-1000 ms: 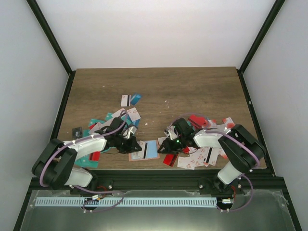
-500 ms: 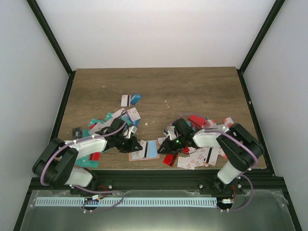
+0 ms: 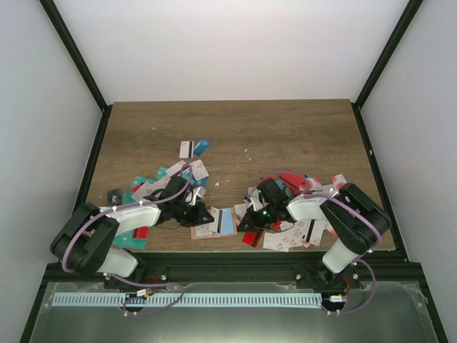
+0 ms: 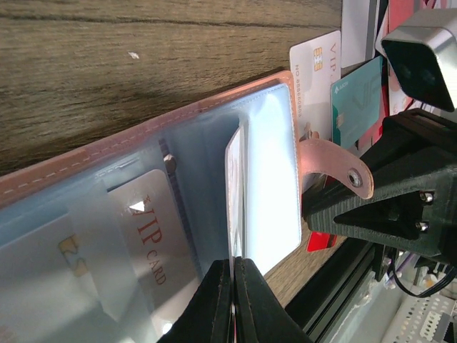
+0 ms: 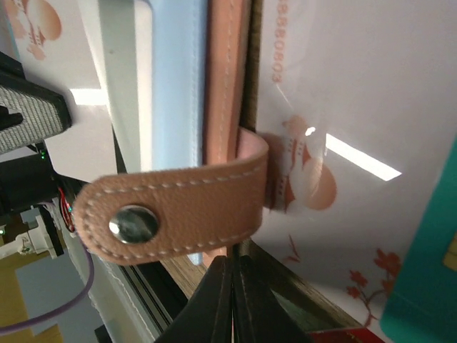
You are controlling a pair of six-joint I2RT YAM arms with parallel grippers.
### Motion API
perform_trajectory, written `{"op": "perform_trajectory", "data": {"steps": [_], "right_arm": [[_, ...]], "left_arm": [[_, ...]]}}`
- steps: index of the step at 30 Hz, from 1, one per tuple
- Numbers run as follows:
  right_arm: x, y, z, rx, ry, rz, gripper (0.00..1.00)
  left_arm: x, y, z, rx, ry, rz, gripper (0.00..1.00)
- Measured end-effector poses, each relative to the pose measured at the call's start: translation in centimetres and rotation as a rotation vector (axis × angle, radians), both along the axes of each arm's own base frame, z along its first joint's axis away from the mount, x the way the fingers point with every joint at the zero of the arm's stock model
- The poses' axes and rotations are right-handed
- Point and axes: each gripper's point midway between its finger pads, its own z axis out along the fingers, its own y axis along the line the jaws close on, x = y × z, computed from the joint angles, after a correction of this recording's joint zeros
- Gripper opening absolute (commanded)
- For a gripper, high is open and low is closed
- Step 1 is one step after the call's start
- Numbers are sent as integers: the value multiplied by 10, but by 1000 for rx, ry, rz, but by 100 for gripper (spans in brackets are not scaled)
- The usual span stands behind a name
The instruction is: Put the credit cards into the card holder
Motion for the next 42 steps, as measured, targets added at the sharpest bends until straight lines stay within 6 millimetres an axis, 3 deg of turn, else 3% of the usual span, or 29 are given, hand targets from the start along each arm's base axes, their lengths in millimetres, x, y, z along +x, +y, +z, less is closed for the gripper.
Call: {"op": "perform_trajectory", "data": {"steps": [17,42], "right_arm": [[-5,2,-2,35,71,-47,1],[-9,7,-2,47,107,-67,1]], "left_arm": [[-2,-6,-4,-54,59,91,4],[-3,-27,-10,-73,80,85,5]]}}
